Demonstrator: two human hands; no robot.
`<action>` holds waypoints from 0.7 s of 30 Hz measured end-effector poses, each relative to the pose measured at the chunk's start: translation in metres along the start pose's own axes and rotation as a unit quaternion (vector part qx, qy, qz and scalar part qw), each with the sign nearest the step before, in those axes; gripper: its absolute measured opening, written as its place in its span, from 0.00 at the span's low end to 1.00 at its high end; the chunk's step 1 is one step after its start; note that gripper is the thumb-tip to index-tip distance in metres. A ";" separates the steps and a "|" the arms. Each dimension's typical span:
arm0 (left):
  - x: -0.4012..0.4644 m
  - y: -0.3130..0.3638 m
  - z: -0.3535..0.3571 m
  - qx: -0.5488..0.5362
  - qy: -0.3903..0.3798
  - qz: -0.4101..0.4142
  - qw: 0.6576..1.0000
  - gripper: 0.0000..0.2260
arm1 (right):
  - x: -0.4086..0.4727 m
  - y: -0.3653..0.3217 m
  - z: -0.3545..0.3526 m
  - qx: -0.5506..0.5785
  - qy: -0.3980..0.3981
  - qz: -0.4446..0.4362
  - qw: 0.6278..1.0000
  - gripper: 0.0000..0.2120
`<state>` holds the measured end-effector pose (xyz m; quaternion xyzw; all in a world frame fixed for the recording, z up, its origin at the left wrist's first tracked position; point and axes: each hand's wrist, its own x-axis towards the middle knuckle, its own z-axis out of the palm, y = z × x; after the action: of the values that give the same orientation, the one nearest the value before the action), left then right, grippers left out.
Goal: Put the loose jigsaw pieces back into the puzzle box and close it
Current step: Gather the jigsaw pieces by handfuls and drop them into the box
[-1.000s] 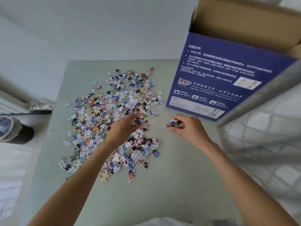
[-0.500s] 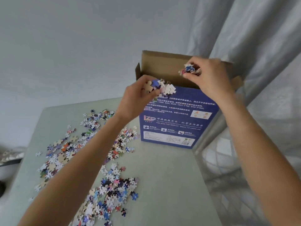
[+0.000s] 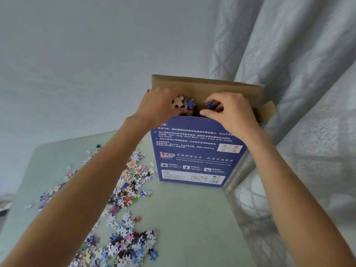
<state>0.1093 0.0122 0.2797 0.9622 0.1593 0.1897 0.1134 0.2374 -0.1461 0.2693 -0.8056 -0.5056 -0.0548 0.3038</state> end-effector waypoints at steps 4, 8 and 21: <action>-0.001 0.001 -0.004 -0.012 0.024 0.012 1.000 0.13 | -0.001 -0.006 0.000 -0.031 0.021 -0.003 0.999 0.13; -0.006 -0.003 -0.001 0.000 0.047 0.047 0.998 0.08 | -0.004 -0.010 0.004 -0.061 0.039 -0.014 0.997 0.06; -0.150 -0.021 0.022 -0.049 0.232 0.103 0.966 0.07 | -0.064 -0.069 0.064 -0.078 0.141 -0.285 0.945 0.08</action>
<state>-0.0188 -0.0244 0.2049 0.8962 0.0717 0.4262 0.1004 0.1343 -0.1398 0.2221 -0.6333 -0.6602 -0.2910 0.2798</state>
